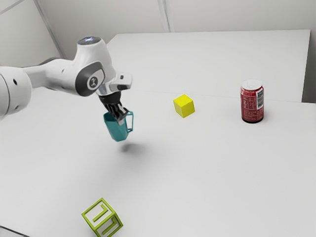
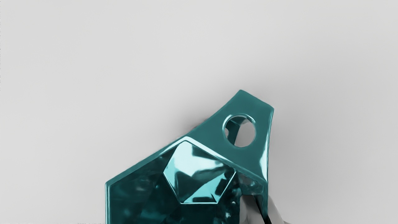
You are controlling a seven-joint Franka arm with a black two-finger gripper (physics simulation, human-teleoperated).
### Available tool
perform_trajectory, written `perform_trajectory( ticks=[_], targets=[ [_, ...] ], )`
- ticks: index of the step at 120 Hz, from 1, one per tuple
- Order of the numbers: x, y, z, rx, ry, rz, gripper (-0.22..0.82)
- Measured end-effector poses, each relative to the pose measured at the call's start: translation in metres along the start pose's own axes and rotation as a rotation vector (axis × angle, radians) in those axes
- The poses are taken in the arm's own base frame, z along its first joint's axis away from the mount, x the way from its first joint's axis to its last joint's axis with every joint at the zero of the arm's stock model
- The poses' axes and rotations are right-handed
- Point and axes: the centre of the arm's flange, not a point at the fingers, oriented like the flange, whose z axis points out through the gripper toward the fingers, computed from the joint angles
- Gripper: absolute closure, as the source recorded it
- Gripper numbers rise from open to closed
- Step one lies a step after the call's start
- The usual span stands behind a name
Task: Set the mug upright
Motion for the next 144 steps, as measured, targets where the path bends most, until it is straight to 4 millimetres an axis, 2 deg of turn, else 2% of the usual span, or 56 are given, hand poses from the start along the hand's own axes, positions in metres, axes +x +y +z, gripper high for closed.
perform_trajectory(
  ticks=[9, 33, 92, 144],
  targets=[
    [0.000, -0.003, 0.006, -0.004, -0.005, -0.025, 0.79],
    [0.001, 0.019, 0.018, -0.009, -0.022, -0.042, 0.79],
    [0.009, 0.017, 0.029, -0.013, 0.006, -0.122, 0.79],
    [0.018, 0.017, 0.050, -0.025, 0.035, -0.155, 0.78]
  ],
)
